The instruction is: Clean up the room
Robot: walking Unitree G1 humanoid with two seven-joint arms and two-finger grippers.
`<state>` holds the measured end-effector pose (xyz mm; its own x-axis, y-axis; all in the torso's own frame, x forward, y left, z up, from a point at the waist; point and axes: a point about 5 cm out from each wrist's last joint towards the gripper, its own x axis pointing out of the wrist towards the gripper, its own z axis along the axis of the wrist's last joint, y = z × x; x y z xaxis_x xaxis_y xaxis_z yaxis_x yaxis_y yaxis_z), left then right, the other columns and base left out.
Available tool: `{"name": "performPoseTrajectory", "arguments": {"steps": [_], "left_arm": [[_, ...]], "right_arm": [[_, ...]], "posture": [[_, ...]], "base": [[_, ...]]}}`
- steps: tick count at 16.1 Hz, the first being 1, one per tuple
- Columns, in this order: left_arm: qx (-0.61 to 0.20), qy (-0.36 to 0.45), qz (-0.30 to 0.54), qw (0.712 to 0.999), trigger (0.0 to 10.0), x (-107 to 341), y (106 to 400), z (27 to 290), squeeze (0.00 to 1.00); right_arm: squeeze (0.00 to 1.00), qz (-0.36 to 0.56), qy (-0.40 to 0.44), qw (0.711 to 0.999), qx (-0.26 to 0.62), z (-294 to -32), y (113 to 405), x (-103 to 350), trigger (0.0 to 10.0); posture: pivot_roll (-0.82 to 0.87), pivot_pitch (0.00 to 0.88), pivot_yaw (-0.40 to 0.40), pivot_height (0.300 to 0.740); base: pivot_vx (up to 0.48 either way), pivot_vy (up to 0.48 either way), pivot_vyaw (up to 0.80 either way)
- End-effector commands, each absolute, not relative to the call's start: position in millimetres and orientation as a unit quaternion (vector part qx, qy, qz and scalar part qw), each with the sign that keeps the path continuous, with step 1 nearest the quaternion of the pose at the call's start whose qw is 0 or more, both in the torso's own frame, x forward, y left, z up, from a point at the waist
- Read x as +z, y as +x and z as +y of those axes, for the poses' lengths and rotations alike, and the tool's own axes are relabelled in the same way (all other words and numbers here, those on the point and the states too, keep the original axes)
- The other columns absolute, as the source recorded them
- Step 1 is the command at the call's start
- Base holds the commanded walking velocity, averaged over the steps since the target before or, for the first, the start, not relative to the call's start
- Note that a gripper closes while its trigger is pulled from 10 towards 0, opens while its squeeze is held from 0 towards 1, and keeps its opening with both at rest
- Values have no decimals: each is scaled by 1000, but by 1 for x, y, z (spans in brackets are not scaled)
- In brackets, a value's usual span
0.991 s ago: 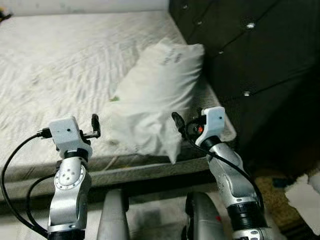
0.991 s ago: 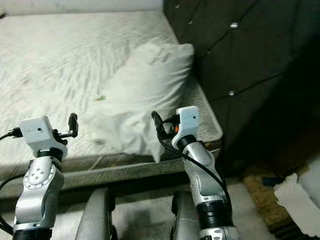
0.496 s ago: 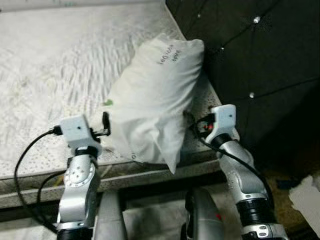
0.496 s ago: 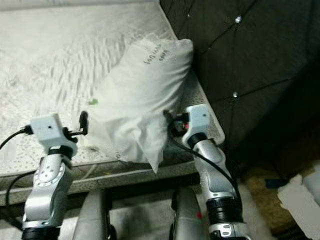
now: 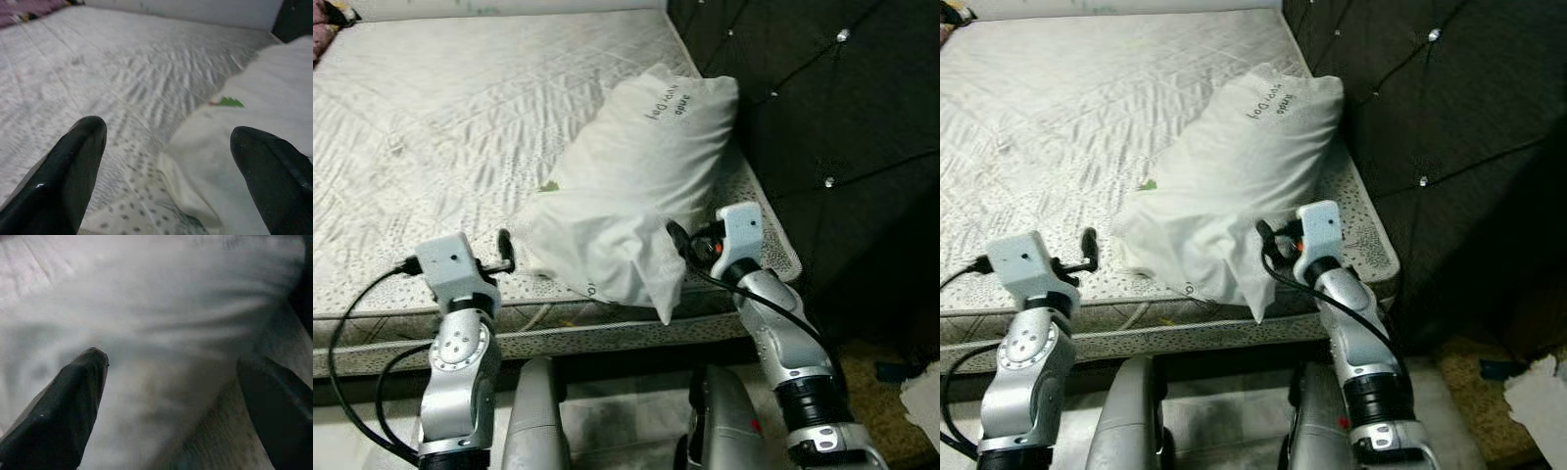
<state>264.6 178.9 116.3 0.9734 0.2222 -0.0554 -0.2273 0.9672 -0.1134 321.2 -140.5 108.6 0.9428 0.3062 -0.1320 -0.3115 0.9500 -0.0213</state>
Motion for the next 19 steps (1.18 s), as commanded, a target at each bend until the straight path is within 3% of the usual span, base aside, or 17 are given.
{"name": "performPoseTrajectory", "arguments": {"steps": [1, 3, 8, 13, 19], "left_arm": [[107, -57, 21, 992, 10000, 118, 263, 179, 0], [111, -48, 25, 992, 10000, 115, 257, 180, 0], [125, -49, 32, 990, 10000, 114, 248, 187, 0], [123, -52, 38, 990, 10000, 114, 245, 185, 0], [115, -57, 41, 991, 10000, 115, 247, 183, 0]], "right_arm": [[0, 85, -25, 985, 145, -143, 323, 105, 10000], [0, 129, 10, 982, 136, -145, 320, 95, 10000], [0, 152, 13, 975, 162, -138, 314, 86, 10000], [0, 184, 7, 958, 220, -139, 319, 90, 10000], [0, 215, 48, 930, 295, -113, 325, 101, 10000]], "posture": [[37, 129, 10, 575], [46, 136, 6, 575], [66, 153, -4, 546], [69, 160, 1, 546], [74, 147, 2, 546]], "base": [[0, 0, 0], [0, 0, 0], [0, 0, 0], [0, 0, 0], [0, 0, 0]]}}
